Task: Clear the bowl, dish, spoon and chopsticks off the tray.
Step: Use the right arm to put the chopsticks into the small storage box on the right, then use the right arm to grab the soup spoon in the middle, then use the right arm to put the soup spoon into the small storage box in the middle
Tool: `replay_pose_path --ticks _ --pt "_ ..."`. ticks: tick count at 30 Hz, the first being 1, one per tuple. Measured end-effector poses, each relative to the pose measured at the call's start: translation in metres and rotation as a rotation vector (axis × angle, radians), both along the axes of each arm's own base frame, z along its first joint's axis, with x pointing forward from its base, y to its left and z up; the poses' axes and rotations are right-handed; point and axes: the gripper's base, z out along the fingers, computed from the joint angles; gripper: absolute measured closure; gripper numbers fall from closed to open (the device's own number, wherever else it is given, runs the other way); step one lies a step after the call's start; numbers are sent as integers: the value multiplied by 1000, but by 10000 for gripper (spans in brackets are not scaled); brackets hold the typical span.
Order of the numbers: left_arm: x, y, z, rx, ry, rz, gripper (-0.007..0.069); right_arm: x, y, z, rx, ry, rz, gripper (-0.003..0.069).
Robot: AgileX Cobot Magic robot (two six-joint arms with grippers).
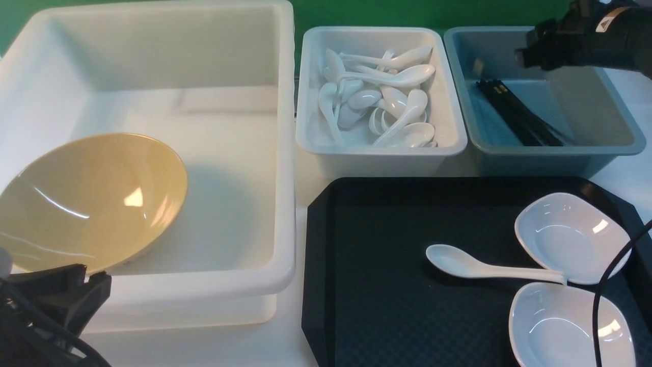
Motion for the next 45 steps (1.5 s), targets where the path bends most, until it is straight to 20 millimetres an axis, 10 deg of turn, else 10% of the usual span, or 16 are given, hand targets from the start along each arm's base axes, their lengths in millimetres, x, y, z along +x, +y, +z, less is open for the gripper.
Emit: replay_pose_path --ticks 7,13,24,30,36,45 --pt "1 0 -1 -6 -11 4 467 -88 76 -12 -23 641 193 231" --pt "2 0 -14 -16 -14 15 467 -144 137 -57 -197 766 419 230" --pt "3 0 -14 -34 -26 19 467 -134 147 -106 -311 635 462 276" --pt "3 0 -14 -34 -26 19 467 -126 143 -121 -332 655 452 518" --pt "3 0 -14 -34 -26 19 467 -134 158 -79 -321 559 502 603" --pt "3 0 -14 -35 -28 20 467 -111 176 53 -105 -101 553 603"
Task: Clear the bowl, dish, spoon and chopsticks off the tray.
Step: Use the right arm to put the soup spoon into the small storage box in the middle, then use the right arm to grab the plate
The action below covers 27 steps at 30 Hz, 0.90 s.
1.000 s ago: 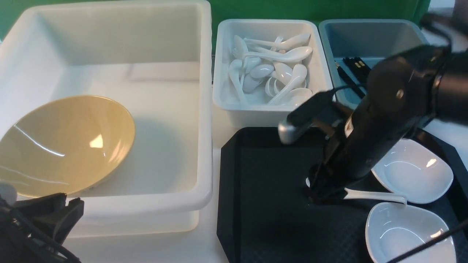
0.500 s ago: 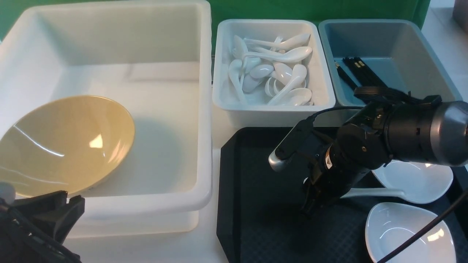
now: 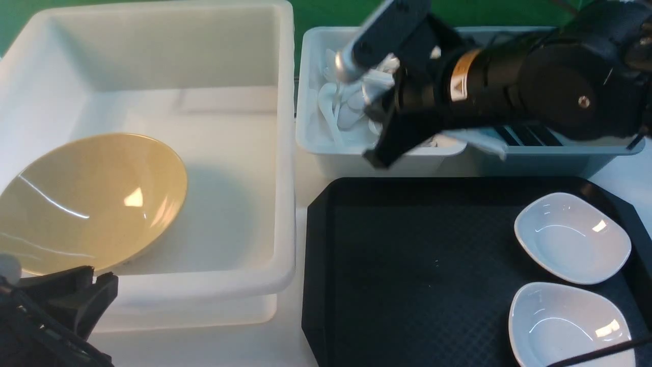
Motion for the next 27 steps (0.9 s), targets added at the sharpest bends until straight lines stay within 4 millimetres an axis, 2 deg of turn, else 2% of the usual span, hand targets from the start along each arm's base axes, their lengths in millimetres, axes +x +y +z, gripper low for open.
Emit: replay_pose_path --ticks 1,2,5,8,9,10,12,14,16,18,20,22,23,24,27 --pt "0 0 0 0 0 0 467 9 -1 4 54 -64 -8 603" --pt "0 0 0 0 0 0 467 28 -4 8 151 -164 -33 600" --pt "0 0 0 -1 0 0 467 68 -12 2 312 -207 -115 567" --pt "0 0 0 -1 1 0 467 108 -22 -22 430 -43 -265 471" --pt "0 0 0 -1 1 0 467 112 -24 -24 437 -16 -286 454" --pt "0 0 0 0 2 0 467 121 -30 -29 431 79 -361 375" --pt "0 0 -1 1 7 -1 467 122 -33 -27 365 141 -395 317" --pt "-1 0 -1 2 12 -2 467 117 -37 -18 254 177 -397 277" --pt "-1 0 -1 2 13 -3 467 99 -47 11 90 219 -378 249" --pt "-1 0 -1 -5 14 -2 467 82 -57 25 -2 279 -383 242" --pt "-1 -1 -1 -23 15 -1 467 59 -78 34 -77 366 -426 239" --pt "-1 -1 0 -33 14 -1 467 50 -88 31 -100 414 -455 239" --pt "-1 -2 0 -43 14 0 467 43 -98 21 -125 466 -483 239" --pt "0 -2 0 -55 13 1 467 27 -117 2 -152 559 -551 239" --pt "-1 -2 1 -63 14 2 467 -4 -144 -50 -201 725 -653 239"
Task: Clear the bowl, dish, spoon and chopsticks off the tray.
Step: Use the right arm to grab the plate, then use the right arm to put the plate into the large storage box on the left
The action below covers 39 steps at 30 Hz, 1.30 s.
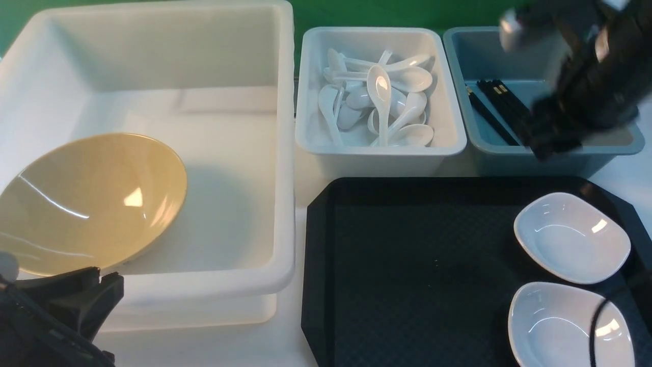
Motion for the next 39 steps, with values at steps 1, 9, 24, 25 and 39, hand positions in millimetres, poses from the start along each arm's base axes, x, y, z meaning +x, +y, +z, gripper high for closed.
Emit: replay_pose_path --ticks 1,9,24,25,39 --pt "0 0 0 0 0 0 467 -11 -7 -12 0 31 -33 239" --pt "1 0 2 -9 -22 7 467 -77 -41 -105 70 169 -245 239" --pt "1 0 2 -10 -27 8 467 -84 -32 -110 234 141 -166 466" --pt "1 0 2 -10 -27 8 467 -87 -30 -99 258 115 -142 517" --pt "-12 3 14 -4 -151 -11 628 -59 45 84 534 -473 276 594"
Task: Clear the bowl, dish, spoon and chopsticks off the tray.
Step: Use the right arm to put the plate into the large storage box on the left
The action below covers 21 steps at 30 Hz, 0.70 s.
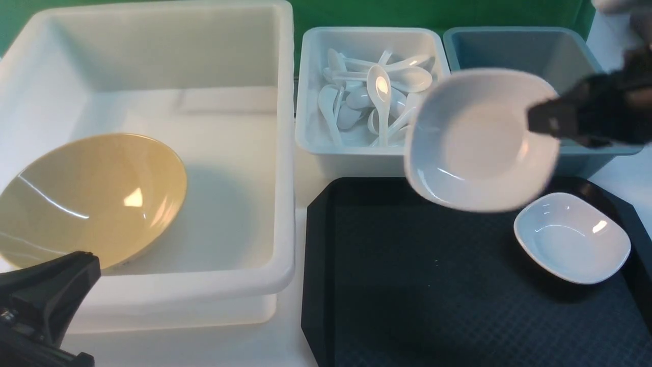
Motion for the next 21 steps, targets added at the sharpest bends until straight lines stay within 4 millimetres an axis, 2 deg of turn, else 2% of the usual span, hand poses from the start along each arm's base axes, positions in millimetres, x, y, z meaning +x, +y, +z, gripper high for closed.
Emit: replay_pose_path --ticks 3,4,6,7,8,9,11,15,21 --pt "0 0 1 1 -8 1 636 16 51 8 15 -48 138 594" --pt "0 0 1 1 -8 1 636 20 75 11 9 -64 204 594" --pt "0 0 1 1 -8 1 636 32 111 2 -25 -51 279 594" --pt "0 0 1 1 -8 1 636 34 119 0 -36 -49 295 594" --pt "0 0 1 1 -8 1 636 37 137 0 -57 -57 331 594" --pt "0 0 1 1 -8 1 636 49 167 -17 -145 -28 363 594" --pt "0 0 1 0 -8 1 636 62 194 -34 -265 -6 371 594" --pt "0 0 1 -3 -8 0 636 84 234 -57 -420 21 359 594" --pt "0 0 1 -4 -11 0 636 100 257 -85 -498 74 358 593"
